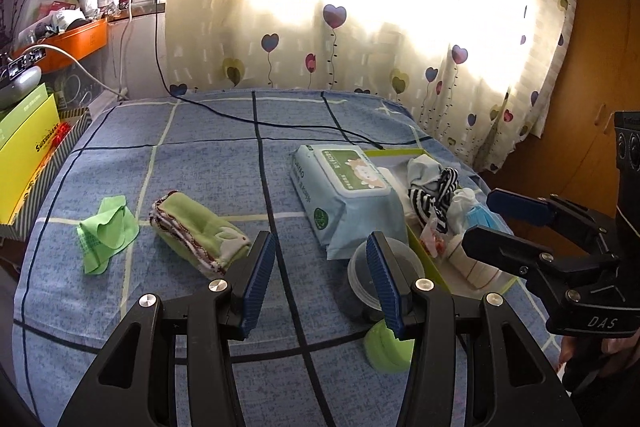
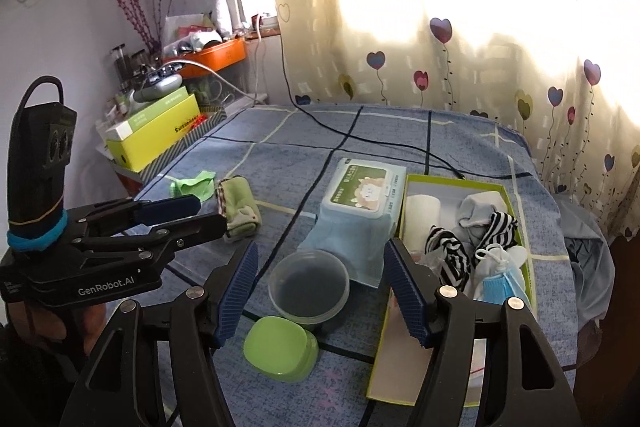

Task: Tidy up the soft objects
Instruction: 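Move both tools back over the bed toward the green cloth and rolled green towel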

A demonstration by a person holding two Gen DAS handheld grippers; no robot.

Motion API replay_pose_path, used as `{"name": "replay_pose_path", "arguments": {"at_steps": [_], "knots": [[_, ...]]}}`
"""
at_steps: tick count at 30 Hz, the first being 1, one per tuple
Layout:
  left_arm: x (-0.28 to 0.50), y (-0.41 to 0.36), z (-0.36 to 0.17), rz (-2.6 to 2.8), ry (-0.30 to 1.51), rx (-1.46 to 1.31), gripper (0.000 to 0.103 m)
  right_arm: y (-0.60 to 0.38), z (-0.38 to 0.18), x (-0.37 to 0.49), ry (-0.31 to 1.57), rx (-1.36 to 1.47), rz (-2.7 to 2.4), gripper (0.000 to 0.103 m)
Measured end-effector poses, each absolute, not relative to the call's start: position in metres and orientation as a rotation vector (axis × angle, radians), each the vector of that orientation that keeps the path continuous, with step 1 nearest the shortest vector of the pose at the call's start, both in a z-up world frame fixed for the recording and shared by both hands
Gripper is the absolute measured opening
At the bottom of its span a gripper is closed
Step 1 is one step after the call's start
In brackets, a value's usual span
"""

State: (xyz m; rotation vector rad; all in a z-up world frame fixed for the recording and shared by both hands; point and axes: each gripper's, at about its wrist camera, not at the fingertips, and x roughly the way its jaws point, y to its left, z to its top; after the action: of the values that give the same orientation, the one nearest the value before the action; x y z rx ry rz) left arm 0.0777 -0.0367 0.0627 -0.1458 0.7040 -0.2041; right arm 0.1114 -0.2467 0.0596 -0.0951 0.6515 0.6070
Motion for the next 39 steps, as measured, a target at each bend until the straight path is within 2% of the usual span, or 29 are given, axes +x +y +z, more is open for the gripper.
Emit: {"name": "replay_pose_path", "arguments": {"at_steps": [39], "knots": [[0.082, 0.072, 0.032, -0.046, 0.743, -0.203, 0.049, -0.11, 0.045, 0.145, 0.764, -0.261, 0.738, 0.069]]}}
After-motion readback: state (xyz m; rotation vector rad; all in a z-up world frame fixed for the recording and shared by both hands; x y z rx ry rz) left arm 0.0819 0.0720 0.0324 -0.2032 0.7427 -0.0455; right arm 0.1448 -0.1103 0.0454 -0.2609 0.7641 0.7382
